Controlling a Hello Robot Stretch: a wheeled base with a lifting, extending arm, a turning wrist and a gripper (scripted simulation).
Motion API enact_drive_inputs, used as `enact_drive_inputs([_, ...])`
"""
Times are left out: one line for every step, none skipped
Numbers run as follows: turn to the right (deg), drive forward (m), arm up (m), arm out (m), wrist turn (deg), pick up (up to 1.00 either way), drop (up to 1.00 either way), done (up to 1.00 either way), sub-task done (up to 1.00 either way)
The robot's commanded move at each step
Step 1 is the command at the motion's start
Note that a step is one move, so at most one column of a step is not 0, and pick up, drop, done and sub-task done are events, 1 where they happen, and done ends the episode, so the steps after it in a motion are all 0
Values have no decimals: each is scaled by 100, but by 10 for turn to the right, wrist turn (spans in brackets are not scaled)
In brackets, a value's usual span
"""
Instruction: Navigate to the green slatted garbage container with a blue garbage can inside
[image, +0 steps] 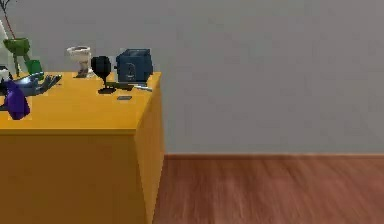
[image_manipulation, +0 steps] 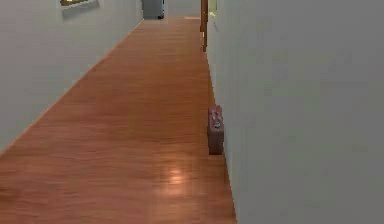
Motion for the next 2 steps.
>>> enact_drive_inputs([0, 20, 0, 0, 0, 0, 0, 0, 0])
enact_drive_inputs([450, 0, 0, 0, 0, 0, 0, 0, 0])
